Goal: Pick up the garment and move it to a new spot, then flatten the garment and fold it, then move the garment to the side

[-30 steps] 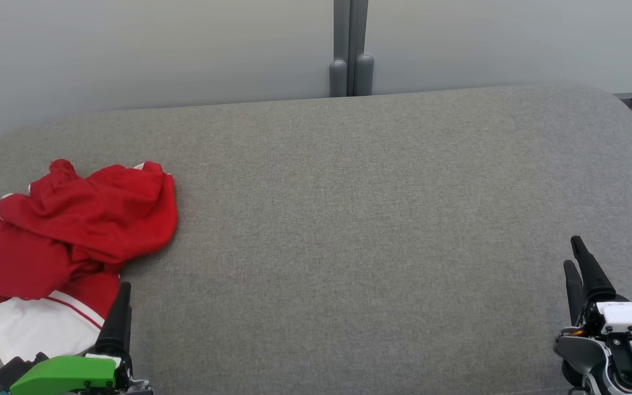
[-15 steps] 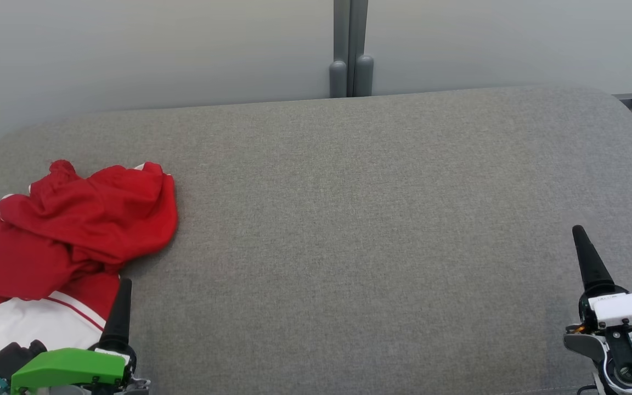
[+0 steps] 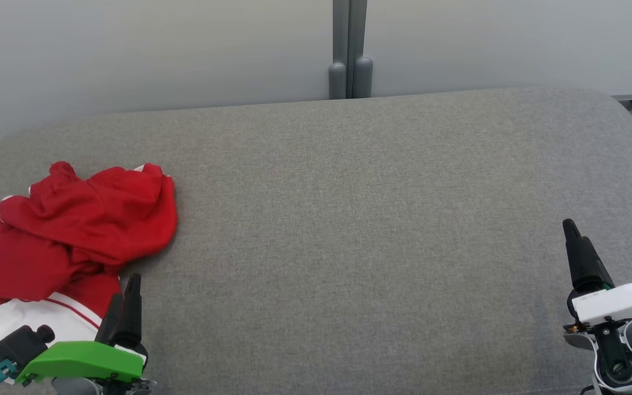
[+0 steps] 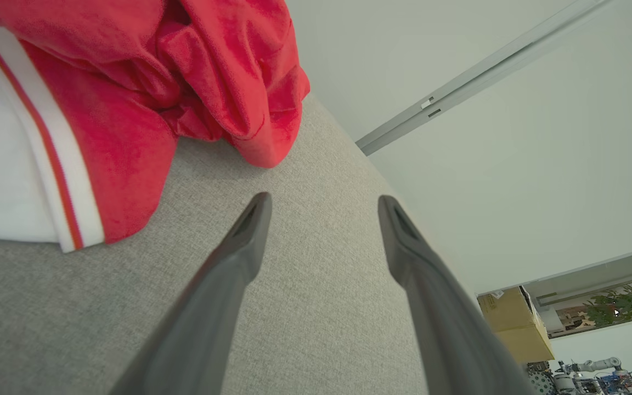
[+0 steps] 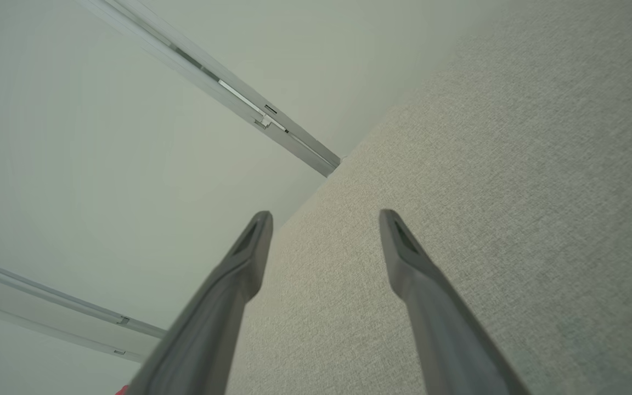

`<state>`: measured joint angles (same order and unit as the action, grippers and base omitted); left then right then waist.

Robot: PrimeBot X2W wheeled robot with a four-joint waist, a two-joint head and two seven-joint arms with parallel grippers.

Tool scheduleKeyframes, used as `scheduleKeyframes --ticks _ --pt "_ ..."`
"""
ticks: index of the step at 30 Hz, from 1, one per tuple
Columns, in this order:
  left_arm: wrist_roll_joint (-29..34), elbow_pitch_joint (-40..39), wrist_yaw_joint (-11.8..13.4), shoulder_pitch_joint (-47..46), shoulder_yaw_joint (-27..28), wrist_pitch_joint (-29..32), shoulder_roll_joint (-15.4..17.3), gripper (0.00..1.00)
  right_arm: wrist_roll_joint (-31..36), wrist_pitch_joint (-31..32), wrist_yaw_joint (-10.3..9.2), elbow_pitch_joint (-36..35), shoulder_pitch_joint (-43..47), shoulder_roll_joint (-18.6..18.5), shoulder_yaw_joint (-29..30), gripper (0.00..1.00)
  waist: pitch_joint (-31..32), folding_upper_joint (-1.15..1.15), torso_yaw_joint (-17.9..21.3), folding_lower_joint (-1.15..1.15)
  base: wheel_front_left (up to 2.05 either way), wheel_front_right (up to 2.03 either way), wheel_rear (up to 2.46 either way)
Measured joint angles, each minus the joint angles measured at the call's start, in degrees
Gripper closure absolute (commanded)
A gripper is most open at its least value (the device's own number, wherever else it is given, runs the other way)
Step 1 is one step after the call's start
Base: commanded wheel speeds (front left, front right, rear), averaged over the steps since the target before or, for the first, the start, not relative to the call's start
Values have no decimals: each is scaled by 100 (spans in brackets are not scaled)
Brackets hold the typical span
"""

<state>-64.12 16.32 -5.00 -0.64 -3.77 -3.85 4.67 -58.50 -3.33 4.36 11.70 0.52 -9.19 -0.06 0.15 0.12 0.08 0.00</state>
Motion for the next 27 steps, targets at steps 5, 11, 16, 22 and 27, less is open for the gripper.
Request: scheduleKeyframes --ticks 5,11,16,22,27 --pt "537 -18 48 -21 -65 -77 30 0 438 -96 -43 -29 6 -45 -75 0 11 0 1 0 0 0 0" --pt "1082 -52 90 -33 -176 -180 30 0 975 -176 -92 -62 31 -152 -193 0 26 0 -1 0 0 0 0" --pt "1561 -74 111 -36 -199 -256 33 0 1391 -278 -101 -90 71 -183 -261 0 35 0 -7 0 0 0 0" --pt "2061 -90 157 -40 -218 -361 46 0 1859 -378 -145 -119 112 -229 -327 0 45 0 -16 0 0 0 0" --pt "2490 -105 160 -40 -261 -436 51 0 2254 -469 -196 -120 117 -275 -401 0 60 0 -24 0 0 0 0"
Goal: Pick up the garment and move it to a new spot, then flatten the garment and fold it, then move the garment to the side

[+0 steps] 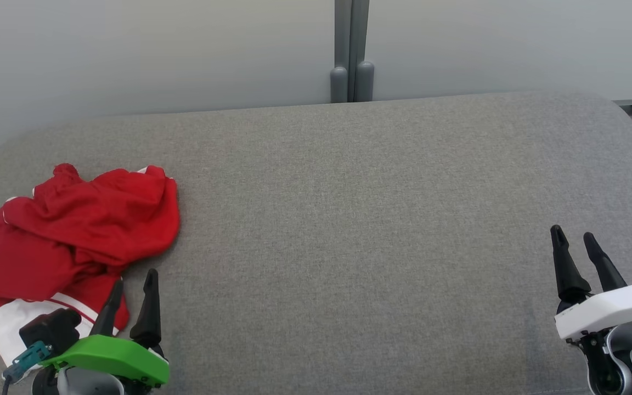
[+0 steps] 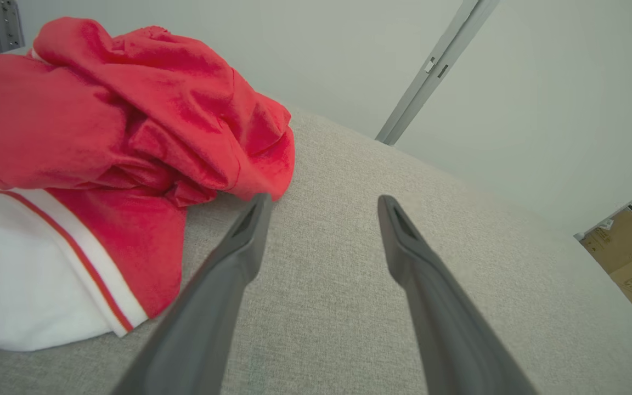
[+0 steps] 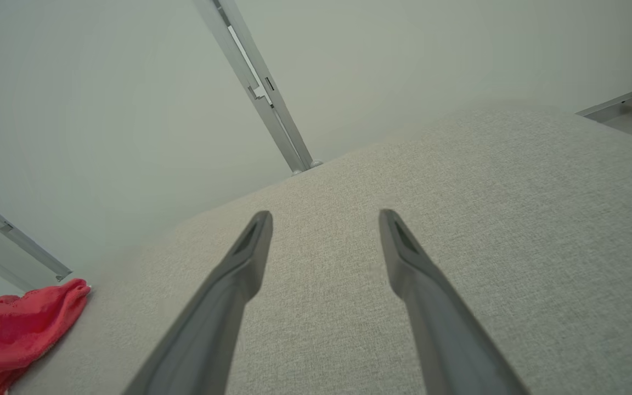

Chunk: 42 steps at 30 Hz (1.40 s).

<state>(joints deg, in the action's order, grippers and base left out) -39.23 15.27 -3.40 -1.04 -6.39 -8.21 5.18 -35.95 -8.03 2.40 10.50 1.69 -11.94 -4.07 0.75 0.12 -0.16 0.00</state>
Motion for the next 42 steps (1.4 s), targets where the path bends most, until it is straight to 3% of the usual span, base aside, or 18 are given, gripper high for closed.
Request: scheduleKeyframes --ticks 25,42 --pt "1945 -69 15 0 -91 -426 -9 0 1660 -427 1 -22 150 -148 -24 0 12 0 3 0 0 0 0" --pt "2453 391 -24 10 55 -621 -70 0 2327 -639 122 -10 241 -143 177 0 31 0 41 0 0 0 0"
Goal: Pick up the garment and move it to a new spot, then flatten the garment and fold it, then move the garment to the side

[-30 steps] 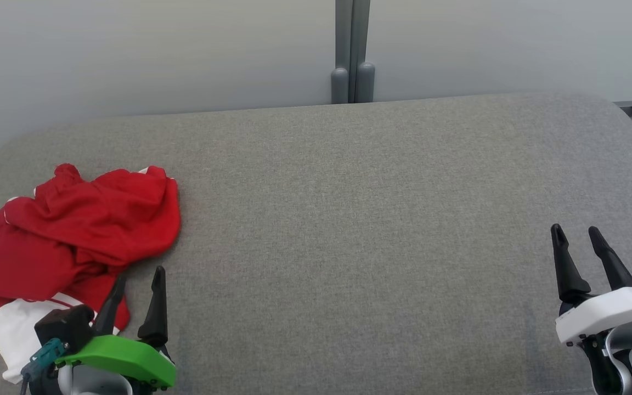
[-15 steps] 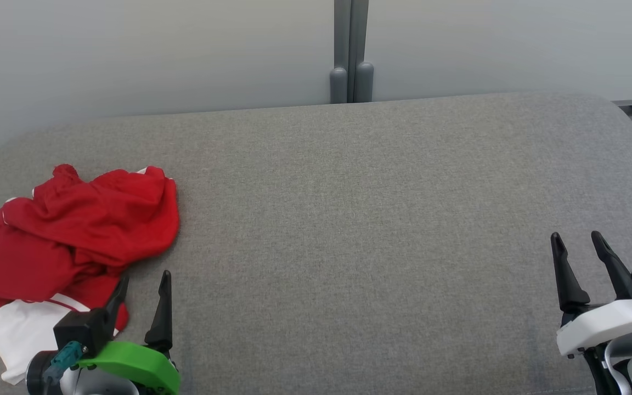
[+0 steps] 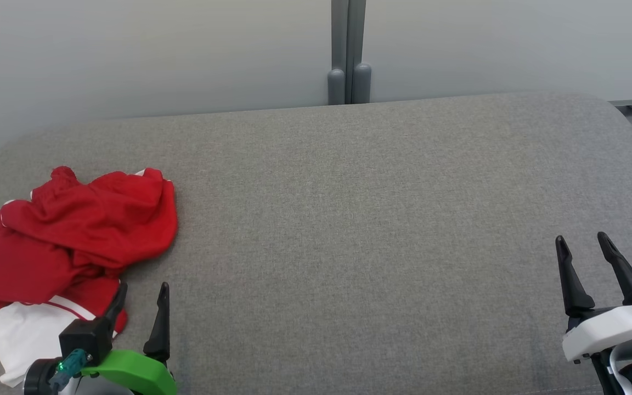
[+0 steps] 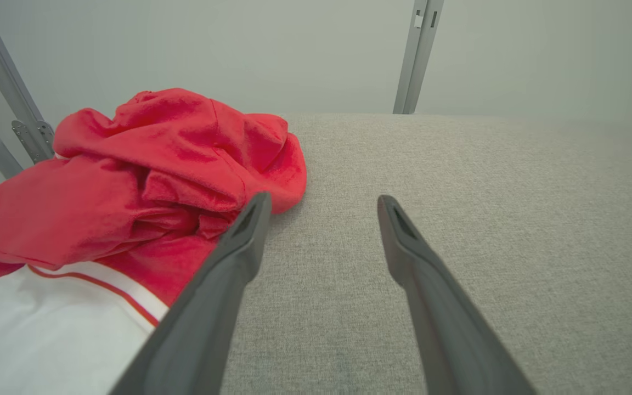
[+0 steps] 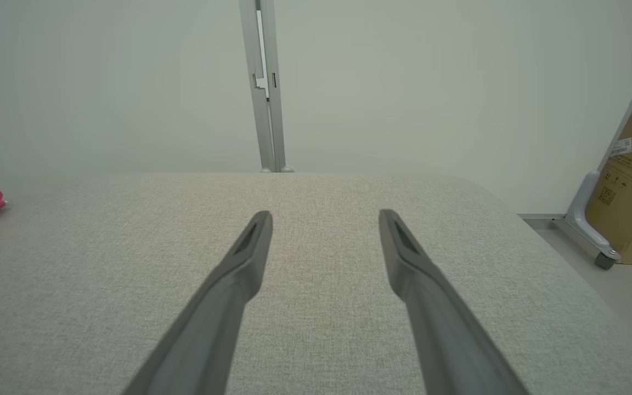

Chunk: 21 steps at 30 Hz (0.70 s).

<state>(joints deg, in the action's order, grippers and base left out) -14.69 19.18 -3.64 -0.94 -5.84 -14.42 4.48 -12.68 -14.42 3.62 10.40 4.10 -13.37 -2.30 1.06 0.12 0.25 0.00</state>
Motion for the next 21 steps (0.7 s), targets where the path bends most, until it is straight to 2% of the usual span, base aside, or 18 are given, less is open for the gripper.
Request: scheduleKeyframes --ticks 15,21 --pt "1 99 -103 -15 54 0 -22 0 60 -1 115 24 1 60 152 0 3 0 -21 0 0 0 0" --pt "77 142 -145 -81 24 0 -68 0 65 -1 141 3 45 75 238 0 -11 0 -167 0 0 0 0"
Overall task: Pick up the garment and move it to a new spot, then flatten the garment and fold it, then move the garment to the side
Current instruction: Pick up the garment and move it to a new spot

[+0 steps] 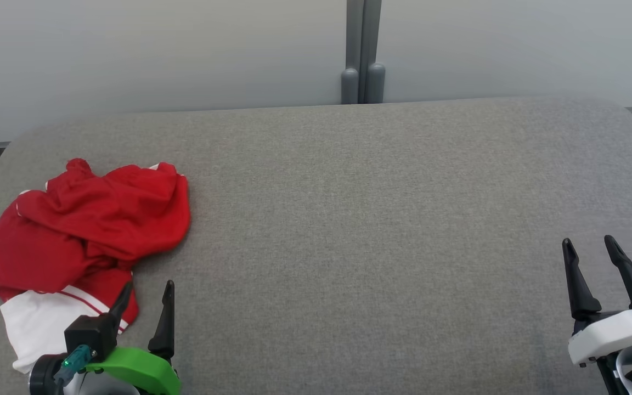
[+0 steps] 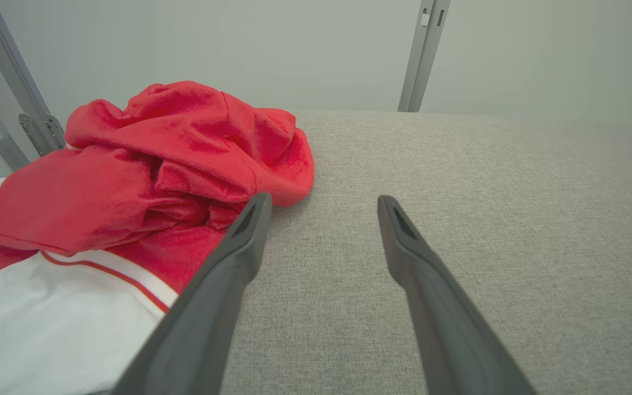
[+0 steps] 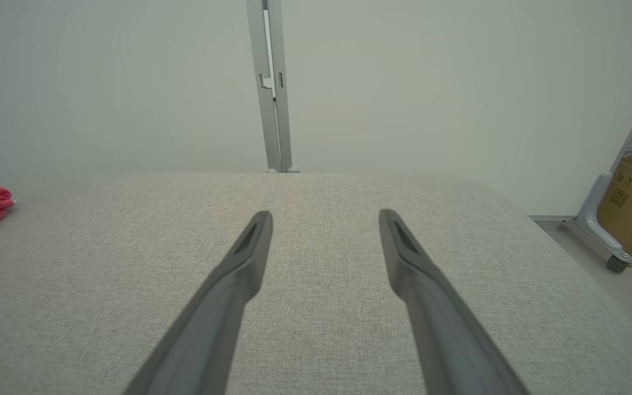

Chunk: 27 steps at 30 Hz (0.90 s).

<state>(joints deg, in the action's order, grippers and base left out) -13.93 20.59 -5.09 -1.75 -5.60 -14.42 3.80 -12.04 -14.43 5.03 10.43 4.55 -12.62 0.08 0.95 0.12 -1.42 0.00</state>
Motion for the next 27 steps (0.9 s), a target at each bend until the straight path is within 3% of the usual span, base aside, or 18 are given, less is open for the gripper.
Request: scheduleKeyframes --ticks 27 --pt "-2 -45 13 4 626 -1 -62 0 246 0 152 -119 -121 230 -428 0 -12 0 -1649 0 0 0 0"
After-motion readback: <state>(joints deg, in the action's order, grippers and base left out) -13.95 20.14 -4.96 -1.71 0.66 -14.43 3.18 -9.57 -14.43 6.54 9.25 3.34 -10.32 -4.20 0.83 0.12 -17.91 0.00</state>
